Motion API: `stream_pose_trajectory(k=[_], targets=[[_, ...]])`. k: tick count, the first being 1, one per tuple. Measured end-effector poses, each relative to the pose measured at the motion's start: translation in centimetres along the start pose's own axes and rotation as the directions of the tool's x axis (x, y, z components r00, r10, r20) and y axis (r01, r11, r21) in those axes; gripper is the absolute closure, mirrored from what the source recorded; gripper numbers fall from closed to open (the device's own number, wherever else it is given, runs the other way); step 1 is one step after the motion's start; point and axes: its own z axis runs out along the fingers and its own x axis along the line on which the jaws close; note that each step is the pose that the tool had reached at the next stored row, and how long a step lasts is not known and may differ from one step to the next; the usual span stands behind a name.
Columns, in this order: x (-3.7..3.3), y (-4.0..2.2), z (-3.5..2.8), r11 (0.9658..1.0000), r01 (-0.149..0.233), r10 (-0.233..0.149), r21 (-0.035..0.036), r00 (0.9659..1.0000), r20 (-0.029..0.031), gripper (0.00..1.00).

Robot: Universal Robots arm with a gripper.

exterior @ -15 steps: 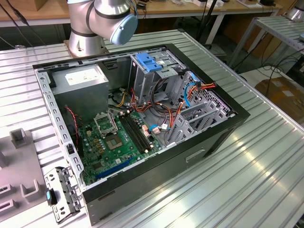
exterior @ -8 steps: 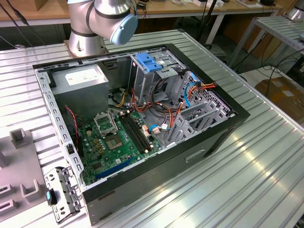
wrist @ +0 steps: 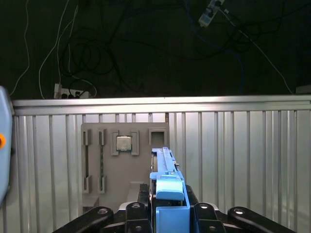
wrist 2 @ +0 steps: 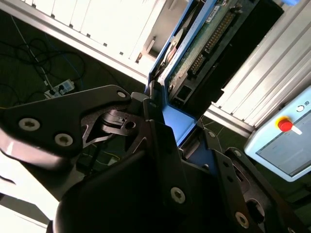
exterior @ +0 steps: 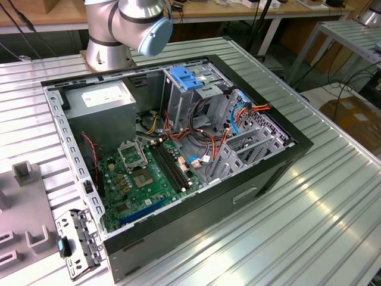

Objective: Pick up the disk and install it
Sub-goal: 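Pick up the disk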

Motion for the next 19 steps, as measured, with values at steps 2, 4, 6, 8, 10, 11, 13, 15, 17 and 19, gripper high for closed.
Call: stream_pose_trajectory(k=[2,4,6,8,10,11,13,15,17,19], targets=[[0.00,-0.11,0.00,1.0000,0.000,0.000,0.0000,1.0000,0.0000,0.63],[-0.01,-0.24,0.00,1.0000,0.000,0.000,0.0000,1.0000,0.0000,0.63],[-0.01,-0.35,0.00,1.0000,0.000,0.000,0.0000,1.0000,0.0000,0.63],[-0.01,-0.47,0.00,1.0000,0.000,0.000,0.0000,1.0000,0.0000,0.63],[-0.02,-0.59,0.00,1.0000,0.000,0.000,-0.0001,1.0000,0.0000,0.63],[-0.02,-0.64,0.00,1.0000,0.000,0.000,0.0000,1.0000,0.0000,0.63],[-0.02,-0.76,0.01,1.0000,0.000,0.000,0.0000,1.0000,0.0000,0.63],[-0.02,-0.93,0.00,1.0000,0.000,0.000,0.0000,1.0000,0.0000,0.63],[-0.03,-1.13,0.00,1.0000,0.000,0.000,0.0000,1.0000,0.0000,0.63],[-0.03,-1.27,0.00,1.0000,0.000,0.000,-0.0001,1.0000,0.0000,0.63]])
